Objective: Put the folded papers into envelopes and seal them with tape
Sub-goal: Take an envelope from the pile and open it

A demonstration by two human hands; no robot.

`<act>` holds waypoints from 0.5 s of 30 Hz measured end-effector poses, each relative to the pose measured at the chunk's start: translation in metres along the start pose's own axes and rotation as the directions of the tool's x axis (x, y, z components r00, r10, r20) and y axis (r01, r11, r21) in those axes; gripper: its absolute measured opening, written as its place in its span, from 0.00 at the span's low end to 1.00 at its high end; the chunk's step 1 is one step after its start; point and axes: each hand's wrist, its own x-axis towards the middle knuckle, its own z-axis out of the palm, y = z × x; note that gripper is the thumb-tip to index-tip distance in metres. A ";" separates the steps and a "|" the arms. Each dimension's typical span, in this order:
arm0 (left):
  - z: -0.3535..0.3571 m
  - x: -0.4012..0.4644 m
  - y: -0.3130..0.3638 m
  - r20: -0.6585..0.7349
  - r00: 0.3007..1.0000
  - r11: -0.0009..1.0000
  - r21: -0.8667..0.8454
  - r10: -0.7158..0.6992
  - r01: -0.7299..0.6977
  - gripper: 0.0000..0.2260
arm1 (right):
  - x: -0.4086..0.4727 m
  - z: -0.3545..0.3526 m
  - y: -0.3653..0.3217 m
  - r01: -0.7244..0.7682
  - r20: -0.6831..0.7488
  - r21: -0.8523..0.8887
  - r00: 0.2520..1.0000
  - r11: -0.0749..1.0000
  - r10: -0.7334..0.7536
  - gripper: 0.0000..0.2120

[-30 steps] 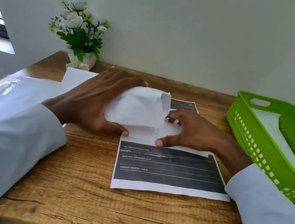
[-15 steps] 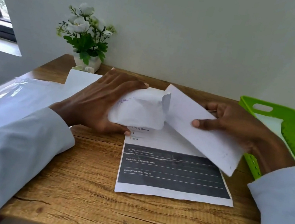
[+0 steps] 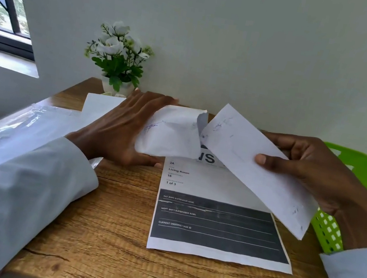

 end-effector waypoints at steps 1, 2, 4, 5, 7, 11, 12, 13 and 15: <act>-0.001 0.000 0.001 -0.015 1.000 1.000 0.003 0.012 -0.012 0.50 | 0.001 0.002 0.000 -0.007 0.011 -0.015 1.000 1.000 0.007 0.20; -0.001 0.001 0.002 -0.026 0.999 1.000 0.008 0.023 -0.023 0.50 | 0.001 0.003 0.000 -0.016 0.019 -0.035 1.000 0.999 0.017 0.20; -0.002 0.001 0.002 -0.027 0.999 0.999 0.026 0.035 -0.034 0.50 | 0.002 0.006 0.001 -0.032 0.040 -0.059 0.999 0.998 0.034 0.19; -0.001 0.001 0.003 -0.019 0.999 0.999 0.039 0.037 -0.036 0.50 | 0.003 0.008 0.000 -0.034 0.060 -0.063 0.997 0.997 0.038 0.18; -0.001 0.002 0.004 0.003 0.999 0.997 0.067 0.044 -0.044 0.50 | 0.004 0.011 0.000 -0.044 0.116 -0.066 0.992 0.997 0.051 0.17; -0.002 0.006 0.008 0.071 0.993 0.989 0.108 0.091 -0.098 0.47 | 0.012 0.014 -0.004 -0.102 0.231 -0.124 0.964 0.987 0.129 0.18; -0.002 0.007 0.010 0.089 0.990 0.986 0.116 0.108 -0.118 0.46 | 0.015 0.015 -0.006 -0.103 0.244 -0.163 0.960 0.981 0.141 0.18; -0.001 0.008 0.011 0.104 0.987 0.982 0.126 0.126 -0.139 0.45 | 0.019 0.017 -0.007 -0.099 0.247 -0.206 0.957 0.973 0.150 0.17; -0.001 0.010 0.015 0.129 0.980 0.975 0.146 0.151 -0.170 0.42 | 0.025 0.020 -0.011 -0.098 0.232 -0.259 0.959 0.961 0.160 0.15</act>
